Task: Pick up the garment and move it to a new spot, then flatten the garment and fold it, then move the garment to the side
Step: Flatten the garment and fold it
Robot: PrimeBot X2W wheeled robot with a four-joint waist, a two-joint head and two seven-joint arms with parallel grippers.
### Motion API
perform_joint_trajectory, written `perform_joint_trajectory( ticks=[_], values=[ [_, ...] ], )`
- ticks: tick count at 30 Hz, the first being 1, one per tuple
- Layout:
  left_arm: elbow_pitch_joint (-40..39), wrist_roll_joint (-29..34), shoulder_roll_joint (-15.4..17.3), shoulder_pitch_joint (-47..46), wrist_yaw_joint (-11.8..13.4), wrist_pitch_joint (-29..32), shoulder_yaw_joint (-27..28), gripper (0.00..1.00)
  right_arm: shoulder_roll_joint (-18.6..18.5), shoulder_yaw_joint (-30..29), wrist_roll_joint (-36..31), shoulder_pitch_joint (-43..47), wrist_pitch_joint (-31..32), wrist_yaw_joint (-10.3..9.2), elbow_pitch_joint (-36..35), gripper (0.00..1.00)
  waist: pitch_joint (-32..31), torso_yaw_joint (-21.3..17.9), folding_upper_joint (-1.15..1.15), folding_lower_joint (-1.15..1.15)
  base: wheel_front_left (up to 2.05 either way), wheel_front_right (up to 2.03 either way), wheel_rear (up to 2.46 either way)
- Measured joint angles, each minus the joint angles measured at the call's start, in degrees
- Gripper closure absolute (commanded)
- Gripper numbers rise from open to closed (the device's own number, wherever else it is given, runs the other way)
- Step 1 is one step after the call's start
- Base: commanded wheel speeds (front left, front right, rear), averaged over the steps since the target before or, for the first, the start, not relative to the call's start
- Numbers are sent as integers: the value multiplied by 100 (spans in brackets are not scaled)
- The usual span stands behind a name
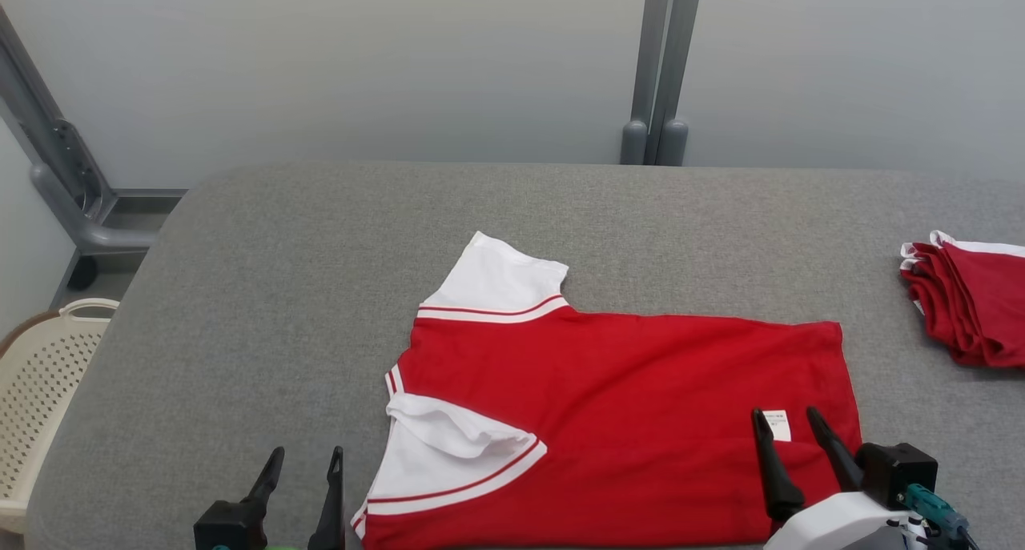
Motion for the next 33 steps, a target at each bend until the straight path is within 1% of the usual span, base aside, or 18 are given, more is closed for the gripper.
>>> perform_joint_trajectory(
  ticks=[3, 6, 9, 12, 15, 17, 19, 26, 30, 33],
  values=[
    [14, -5, -21, -29, -45, 1, 9, 0, 0, -3, 16, -7, 7, 0, 2, 0, 19, -13, 0, 0, 0, 0, 0],
    [42, -15, -9, -88, -90, 0, 16, 0, 0, 32, 179, -70, 133, 0, 1, 0, 55, -51, 0, 0, 0, 0, 0],
    [104, -14, 19, -265, -176, 52, -40, 0, 3, 24, 200, -239, 444, 0, -31, 0, 125, -100, 0, 0, 0, 0, 0],
    [200, -10, 25, -572, -263, 305, -131, 0, -12, -15, 62, -489, 955, 0, -94, 0, 233, -150, 0, 0, 0, 0, 0],
    [347, -9, 24, -1021, -371, 635, -241, 0, -119, 34, 7, -830, 1649, 0, -175, 0, 380, -206, 0, 0, 0, 0, 0],
    [480, -8, 31, -1445, -465, 961, -318, 0, -227, 67, 24, -1128, 2183, 0, -235, 0, 517, -245, 0, 0, 0, 0, 0],
    [620, 10, 33, -1920, -501, 1254, -367, 0, -375, 94, 22, -1490, 2569, 0, -349, 0, 687, -288, 0, 0, 0, 0, 0],
    [1259, 25, 56, -3552, -602, 2184, -439, 0, -708, 256, 178, -2668, 3949, -1, -528, 0, 1391, -488, 0, 0, 0, 0, 0],
    [1663, 12, 68, -4325, -659, 2672, -470, 0, -933, 336, 189, -3072, 4708, -1, -564, 0, 1802, -644, 0, 1, 0, 0, 0],
    [1941, 21, 115, -4840, -687, 3009, -524, 0, -1090, 369, 221, -3290, 5100, -1, -631, 0, 2089, -778, 0, 1, 0, 0, 0]
  ],
)
